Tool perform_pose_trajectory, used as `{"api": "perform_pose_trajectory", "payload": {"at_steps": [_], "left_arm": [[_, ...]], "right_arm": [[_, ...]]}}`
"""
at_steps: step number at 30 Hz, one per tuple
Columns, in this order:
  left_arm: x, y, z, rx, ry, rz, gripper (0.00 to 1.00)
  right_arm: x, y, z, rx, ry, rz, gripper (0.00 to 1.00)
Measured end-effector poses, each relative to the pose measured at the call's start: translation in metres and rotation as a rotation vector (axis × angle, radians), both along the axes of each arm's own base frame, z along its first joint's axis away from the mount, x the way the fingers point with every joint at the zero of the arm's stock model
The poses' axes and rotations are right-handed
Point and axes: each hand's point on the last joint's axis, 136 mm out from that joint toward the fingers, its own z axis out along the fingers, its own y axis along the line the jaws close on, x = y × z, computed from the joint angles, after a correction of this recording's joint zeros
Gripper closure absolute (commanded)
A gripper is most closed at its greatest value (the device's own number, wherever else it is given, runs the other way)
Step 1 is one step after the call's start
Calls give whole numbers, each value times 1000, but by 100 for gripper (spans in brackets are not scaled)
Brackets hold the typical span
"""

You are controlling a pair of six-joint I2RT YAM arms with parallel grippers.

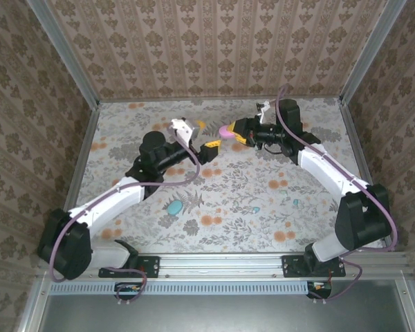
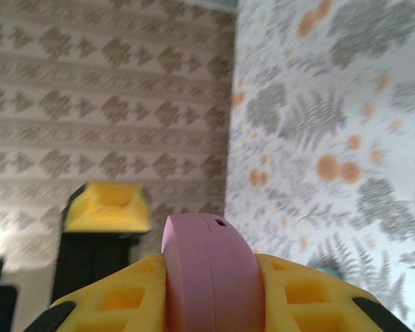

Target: Insert the wireless bluetooth earbuds into the charging case

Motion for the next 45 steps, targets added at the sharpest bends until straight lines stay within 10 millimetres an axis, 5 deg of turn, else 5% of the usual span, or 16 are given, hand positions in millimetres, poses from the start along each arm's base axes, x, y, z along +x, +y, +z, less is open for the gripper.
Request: {"api": "perform_pose_trajectory", "payload": {"at_steps": [4,8,14,30,45], "left_arm": [[6,38,1,-14,17,164,9],[8,68,14,-39,23,271,8],[6,86,18,-51,49,324,7],[6,89,-3,-3,125,332,6],[6,88,-3,-2,129,329,6]], "right_arm": [[28,-5,-46,-66,50,-85,81],[46,-7,-113,-143,157,-124,80],[58,5,-175,-242,234,-111,80],[80,12,-223,-385,245,-101,74],[73,7,-226,-462,234,-76,52]]}}
